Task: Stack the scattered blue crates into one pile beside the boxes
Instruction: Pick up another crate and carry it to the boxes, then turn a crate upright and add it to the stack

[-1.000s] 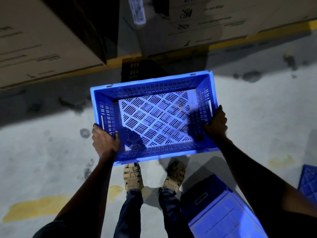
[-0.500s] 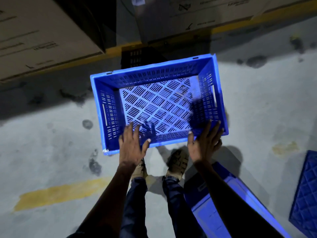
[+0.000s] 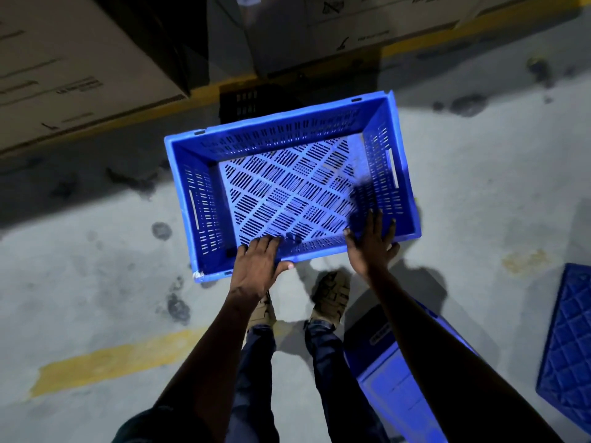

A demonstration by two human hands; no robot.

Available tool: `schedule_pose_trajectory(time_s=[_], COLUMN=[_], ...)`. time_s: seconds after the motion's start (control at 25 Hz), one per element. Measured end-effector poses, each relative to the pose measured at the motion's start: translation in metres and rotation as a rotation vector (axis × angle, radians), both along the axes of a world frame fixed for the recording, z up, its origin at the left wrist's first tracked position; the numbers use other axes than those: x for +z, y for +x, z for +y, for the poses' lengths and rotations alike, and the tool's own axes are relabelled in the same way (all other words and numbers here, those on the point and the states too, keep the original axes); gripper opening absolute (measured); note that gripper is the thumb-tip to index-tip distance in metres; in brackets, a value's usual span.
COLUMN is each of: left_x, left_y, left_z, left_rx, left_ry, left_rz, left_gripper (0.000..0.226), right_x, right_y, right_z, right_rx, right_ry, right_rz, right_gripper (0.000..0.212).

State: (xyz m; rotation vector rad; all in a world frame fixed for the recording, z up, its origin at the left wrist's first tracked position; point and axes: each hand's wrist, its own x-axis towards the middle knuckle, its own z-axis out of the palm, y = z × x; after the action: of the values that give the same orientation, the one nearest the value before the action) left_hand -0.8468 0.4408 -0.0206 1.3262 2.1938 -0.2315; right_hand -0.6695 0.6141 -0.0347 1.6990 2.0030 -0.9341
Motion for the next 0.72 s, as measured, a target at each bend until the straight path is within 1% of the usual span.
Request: schedule_pose_trajectory(time_s=[0.08, 0.16, 0.28, 0.48, 0.56, 0.64, 0.72], left_x=[0.010, 0.018, 0.031, 0.064, 0.081, 0.100, 0.126], left_y=[0.004, 0.012, 0.027, 0.066, 0.080, 0.098, 0.131], left_z=[0.006, 0.012, 0.023, 0.035, 0.038, 0.036, 0.024], left_rx=[0.032, 0.029, -0.054, -0.237, -0.321, -0.402, -0.481], left_ry=[-0.012, -0.021, -0.020, 0.011, 0.025, 0.007, -0.004], left_rz=[-0.017, -0.048, -0.090, -0.079, -0.091, -0.104, -0.152], left_gripper=[0.072, 0.067, 0.063, 0.052, 0.052, 0.052, 0.049], right_x=[0.003, 0.010, 0.021, 0.054, 0.072, 0.093, 0.119], right_y=[0.009, 0.020, 0.038, 0.091, 0.117, 0.144, 0.180], right_z=[-0.006, -0.015, -0.031, -0.079, -0.102, -0.128, -0.173], right_rx=[0.025, -0.005, -0.085, -0.382, -0.468, -0.640, -0.793], right_ry=[0.051, 0.124, 0.209, 0.314, 0.343, 0.297, 0.317], right_rz=[0.021, 0.082, 0.179, 0.285, 0.272, 0.234, 0.208], right_gripper=[0.082, 0.087, 0.081, 0.069, 0.069, 0.072, 0.073])
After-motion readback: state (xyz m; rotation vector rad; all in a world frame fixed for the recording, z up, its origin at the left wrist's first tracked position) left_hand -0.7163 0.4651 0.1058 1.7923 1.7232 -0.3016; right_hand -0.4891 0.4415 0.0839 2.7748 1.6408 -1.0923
